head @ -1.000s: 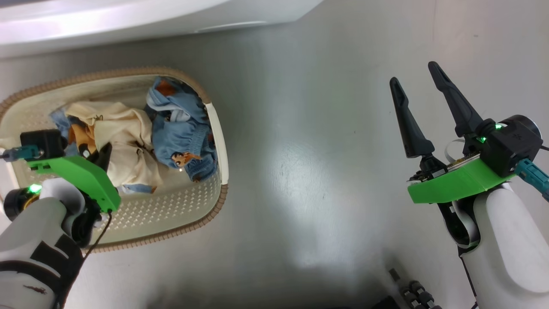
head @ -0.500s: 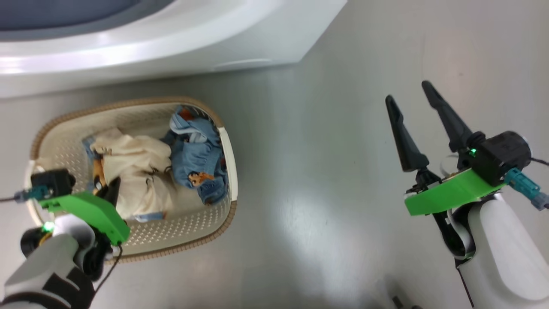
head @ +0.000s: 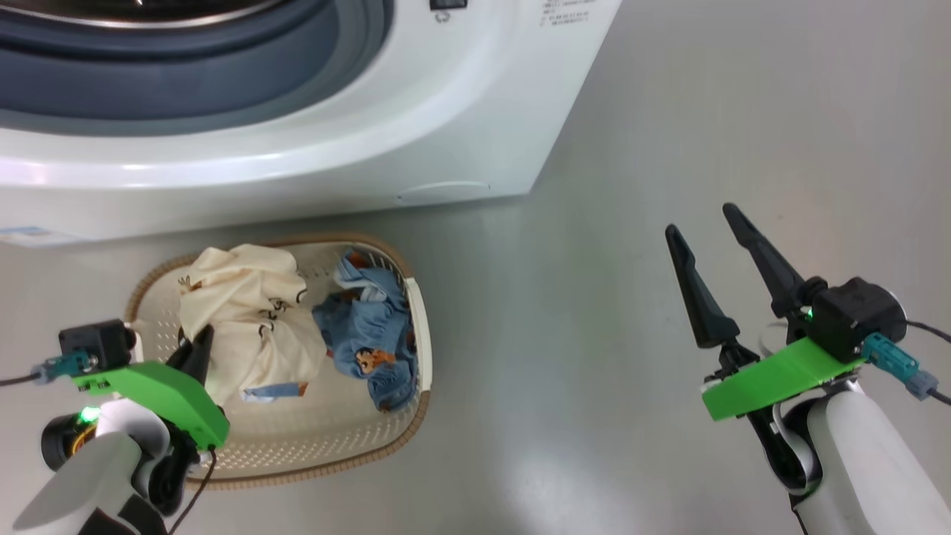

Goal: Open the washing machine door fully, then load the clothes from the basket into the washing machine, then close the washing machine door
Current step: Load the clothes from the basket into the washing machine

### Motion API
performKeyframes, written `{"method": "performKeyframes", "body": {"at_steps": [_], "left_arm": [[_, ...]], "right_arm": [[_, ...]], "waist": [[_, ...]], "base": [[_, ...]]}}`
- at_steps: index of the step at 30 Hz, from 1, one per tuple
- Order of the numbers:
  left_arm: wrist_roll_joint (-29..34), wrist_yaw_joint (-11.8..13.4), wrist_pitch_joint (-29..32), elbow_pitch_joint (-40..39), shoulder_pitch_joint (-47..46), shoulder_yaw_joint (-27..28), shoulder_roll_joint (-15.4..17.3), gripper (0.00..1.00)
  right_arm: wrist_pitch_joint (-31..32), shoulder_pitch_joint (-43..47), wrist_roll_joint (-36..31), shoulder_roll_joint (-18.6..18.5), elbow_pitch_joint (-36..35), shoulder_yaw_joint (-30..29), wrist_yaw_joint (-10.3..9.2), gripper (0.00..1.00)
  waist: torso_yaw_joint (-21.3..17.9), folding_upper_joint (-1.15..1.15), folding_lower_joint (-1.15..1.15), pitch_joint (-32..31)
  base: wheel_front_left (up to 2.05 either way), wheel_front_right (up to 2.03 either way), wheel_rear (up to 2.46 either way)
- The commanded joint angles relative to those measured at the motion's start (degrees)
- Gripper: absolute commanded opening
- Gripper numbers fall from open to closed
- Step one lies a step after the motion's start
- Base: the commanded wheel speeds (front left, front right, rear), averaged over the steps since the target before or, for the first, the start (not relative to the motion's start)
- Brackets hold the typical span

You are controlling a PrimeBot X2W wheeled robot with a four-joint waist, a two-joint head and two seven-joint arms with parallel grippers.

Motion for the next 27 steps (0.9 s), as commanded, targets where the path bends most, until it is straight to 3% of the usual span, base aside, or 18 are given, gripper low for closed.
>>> {"method": "performKeyframes", "body": {"at_steps": [1,18,27], "left_arm": [[2.1,-0.1,-0.8,-1.2,1.9,3.3,2.4,0.00],[22.2,-0.1,-0.8,-14.3,15.0,25.0,0.5,0.00],[32.1,-0.1,-0.8,-25.2,23.0,35.7,-2.7,0.00]], "right_arm": [[-0.4,2.5,0.3,-0.2,-1.0,0.8,0.08,1.00],[-0.4,8.8,1.3,-0.6,-0.4,-1.1,0.08,1.00],[-0.4,12.6,1.7,-1.0,-0.5,-2.7,0.08,1.00]], "waist": [[0.9,0.01,0.00,-3.1],[2.3,0.01,0.00,-12.9],[3.4,0.01,0.00,-17.4]], "base": [[0.00,0.00,0.00],[0.00,0.00,0.00],[0.00,0.00,0.00]]}}
